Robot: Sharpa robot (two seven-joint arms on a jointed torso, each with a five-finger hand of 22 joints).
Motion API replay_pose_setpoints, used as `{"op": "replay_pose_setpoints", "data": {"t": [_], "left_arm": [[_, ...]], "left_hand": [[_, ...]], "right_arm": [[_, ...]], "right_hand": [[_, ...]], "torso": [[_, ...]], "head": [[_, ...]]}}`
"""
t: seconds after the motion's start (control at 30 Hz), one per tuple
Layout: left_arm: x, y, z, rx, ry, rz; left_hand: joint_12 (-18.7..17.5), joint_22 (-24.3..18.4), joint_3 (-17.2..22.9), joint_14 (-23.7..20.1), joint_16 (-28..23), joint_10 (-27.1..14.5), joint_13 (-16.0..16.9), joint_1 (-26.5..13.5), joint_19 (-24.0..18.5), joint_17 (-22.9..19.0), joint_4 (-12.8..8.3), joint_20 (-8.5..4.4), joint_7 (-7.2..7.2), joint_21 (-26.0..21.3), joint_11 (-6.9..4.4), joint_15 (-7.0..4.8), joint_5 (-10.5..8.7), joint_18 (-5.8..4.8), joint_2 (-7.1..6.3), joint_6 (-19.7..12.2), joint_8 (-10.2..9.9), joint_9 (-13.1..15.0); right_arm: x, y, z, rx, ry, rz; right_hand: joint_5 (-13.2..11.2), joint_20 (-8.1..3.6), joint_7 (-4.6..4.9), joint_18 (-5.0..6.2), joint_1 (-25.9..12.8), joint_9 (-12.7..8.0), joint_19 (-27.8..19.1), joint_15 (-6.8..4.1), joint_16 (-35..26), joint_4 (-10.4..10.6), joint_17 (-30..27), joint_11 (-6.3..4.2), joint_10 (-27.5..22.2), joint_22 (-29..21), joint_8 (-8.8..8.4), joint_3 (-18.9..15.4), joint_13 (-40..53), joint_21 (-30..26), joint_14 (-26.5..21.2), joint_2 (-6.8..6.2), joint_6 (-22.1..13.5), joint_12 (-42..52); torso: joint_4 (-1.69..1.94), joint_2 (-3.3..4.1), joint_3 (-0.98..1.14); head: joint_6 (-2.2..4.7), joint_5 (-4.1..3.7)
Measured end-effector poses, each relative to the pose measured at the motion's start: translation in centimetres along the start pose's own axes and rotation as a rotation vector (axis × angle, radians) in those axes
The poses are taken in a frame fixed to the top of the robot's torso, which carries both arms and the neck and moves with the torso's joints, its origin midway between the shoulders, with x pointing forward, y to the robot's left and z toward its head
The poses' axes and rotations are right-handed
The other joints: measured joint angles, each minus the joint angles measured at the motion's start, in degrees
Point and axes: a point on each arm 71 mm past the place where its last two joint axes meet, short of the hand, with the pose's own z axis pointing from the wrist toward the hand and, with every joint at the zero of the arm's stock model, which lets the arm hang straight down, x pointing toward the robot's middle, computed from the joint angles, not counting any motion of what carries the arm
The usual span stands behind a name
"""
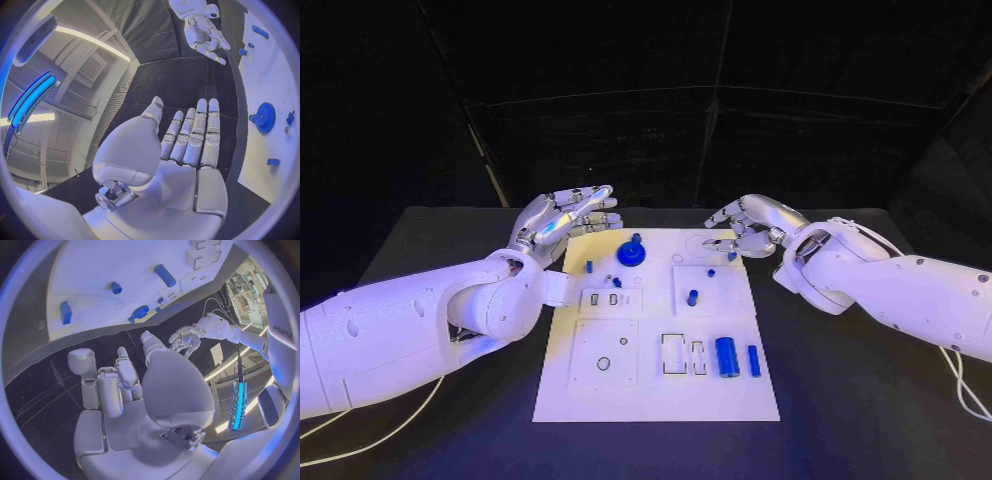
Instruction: Assemble the parts on the task board
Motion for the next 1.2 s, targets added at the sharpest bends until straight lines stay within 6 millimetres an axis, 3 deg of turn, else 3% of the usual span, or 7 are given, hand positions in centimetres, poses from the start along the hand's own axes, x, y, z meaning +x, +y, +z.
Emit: {"op": "replay_pose_setpoints", "data": {"t": [0.2, 0.43, 0.63, 1.2], "left_arm": [[0.0, 0.1, 0.1, -0.002, 0.005, -0.003], [0.0, 0.1, 0.2, -0.003, 0.007, -0.004], [0.1, 0.2, 0.3, -0.005, 0.014, -0.008], [0.2, 0.4, 0.5, -0.007, 0.017, -0.010]], "left_hand": [[0.67, -0.09, 1.00, 0.31, 0.00, 1.91, 0.05, 0.58, 0.20, 0.00, -1.11, 0.20, 0.86, 0.00, -0.50, -0.30, 0.24, -0.01, 0.35, 2.65, 0.29, 0.21], [0.67, -0.09, 1.00, 0.30, 0.00, 1.91, 0.05, 0.58, 0.20, 0.00, -1.11, 0.20, 0.86, 0.00, -0.50, -0.30, 0.24, -0.01, 0.35, 2.65, 0.29, 0.20], [0.67, -0.13, 1.00, 0.30, 0.00, 1.91, 0.05, 0.58, 0.20, 0.01, -1.11, 0.20, 0.86, 0.00, -0.50, -0.30, 0.24, 0.00, 0.35, 2.65, 0.29, 0.20], [0.67, -0.13, 1.15, 0.30, 0.00, 1.91, 0.04, 0.58, 0.36, 0.01, -1.26, 0.04, 0.86, 0.00, -0.50, -0.30, 0.24, 0.00, 0.35, 2.65, 0.29, 0.19]], "right_arm": [[-1.6, -2.6, -1.6, 0.032, -0.013, 0.065], [-2.5, -5.1, -1.9, 0.066, -0.023, 0.068], [-2.4, -6.2, -1.3, 0.085, -0.007, 0.071], [-0.5, -6.6, 0.0, 0.102, 0.074, 0.081]], "right_hand": [[-0.44, 0.00, 0.00, 0.00, 3.74, -0.02, 0.00, 0.00, 0.00, -3.10, 0.00, 0.00, 0.00, 0.00, 0.00, -0.17, -0.25, 0.00, 0.00, 0.13, 0.00, -0.28], [-0.44, -0.20, 0.00, 0.00, 6.05, -0.08, -0.20, 0.00, 0.00, -5.04, 0.00, 0.00, -0.41, -0.27, 0.00, -0.19, -0.57, 0.00, 0.00, 0.13, 0.00, -0.67], [-0.44, -0.20, 0.22, 0.00, 8.34, -0.15, -0.19, 0.00, 0.00, -7.42, 0.00, 0.21, -0.62, -0.44, -0.30, 0.45, -0.87, 0.00, 0.00, 0.19, -0.64, -0.95], [-0.66, -0.20, 0.24, 0.00, 9.09, -0.15, -0.19, -0.01, 0.00, -8.47, -0.01, 0.01, -0.82, -0.54, -0.30, 1.13, -1.10, -0.25, 0.00, 0.66, -1.02, -1.18]], "torso": [[-0.31, -0.16, 0.30], [-0.38, -0.21, 0.39], [-0.31, -0.13, 0.42], [-0.21, -0.12, 0.34]], "head": [[0.23, -1.21], [0.27, -2.37], [0.27, -2.71], [0.02, -2.95]]}}
